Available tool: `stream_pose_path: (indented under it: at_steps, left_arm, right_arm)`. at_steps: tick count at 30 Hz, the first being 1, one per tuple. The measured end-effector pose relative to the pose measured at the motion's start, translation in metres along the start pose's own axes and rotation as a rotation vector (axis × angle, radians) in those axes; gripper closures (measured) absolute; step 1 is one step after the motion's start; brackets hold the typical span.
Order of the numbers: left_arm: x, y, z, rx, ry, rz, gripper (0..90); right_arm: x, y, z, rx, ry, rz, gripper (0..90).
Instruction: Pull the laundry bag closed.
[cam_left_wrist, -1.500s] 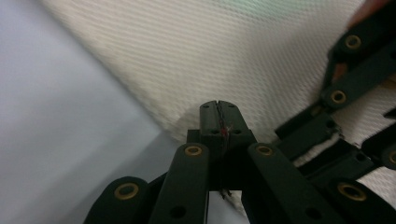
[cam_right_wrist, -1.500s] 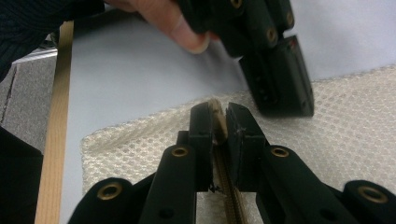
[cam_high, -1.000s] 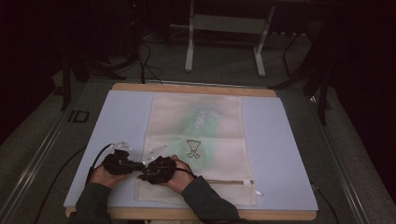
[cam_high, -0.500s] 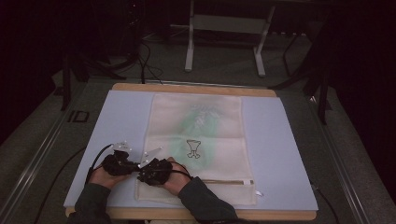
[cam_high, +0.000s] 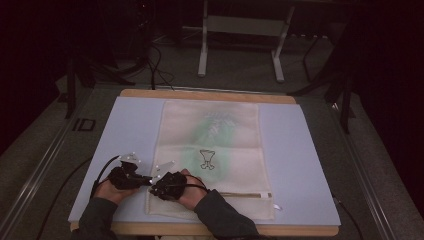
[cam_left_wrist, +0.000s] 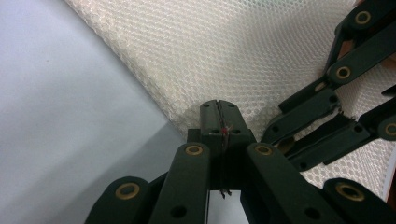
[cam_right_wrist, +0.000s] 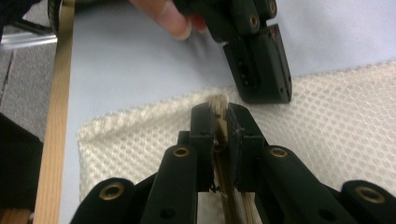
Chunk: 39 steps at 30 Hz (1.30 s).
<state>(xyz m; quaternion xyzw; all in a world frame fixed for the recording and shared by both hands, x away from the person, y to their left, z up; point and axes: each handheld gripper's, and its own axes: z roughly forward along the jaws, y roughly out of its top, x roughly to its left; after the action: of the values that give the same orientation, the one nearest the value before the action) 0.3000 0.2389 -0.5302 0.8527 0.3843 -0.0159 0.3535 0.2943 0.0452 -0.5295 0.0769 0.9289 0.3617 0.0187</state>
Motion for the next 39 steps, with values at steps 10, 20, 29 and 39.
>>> stream_pose_path:
  at_steps: [10,20,29,39]
  left_arm:
    - [-0.004,0.002,0.0,0.015,0.006,0.01,90.0]
    - [-0.008,0.002,0.002,0.037,0.003,0.026,90.0]
    - [-0.007,0.002,0.002,0.03,0.001,0.041,90.0]
    - [-0.008,0.002,0.002,0.034,0.006,0.049,90.0]
  right_arm:
    - [0.002,-0.003,-0.005,0.028,-0.024,-0.033,82.0]
    - [0.001,-0.005,-0.006,0.014,-0.014,-0.016,82.0]
    - [0.002,-0.005,-0.012,0.042,-0.021,-0.044,82.0]
    - [0.001,-0.009,-0.024,0.059,-0.027,-0.061,82.0]
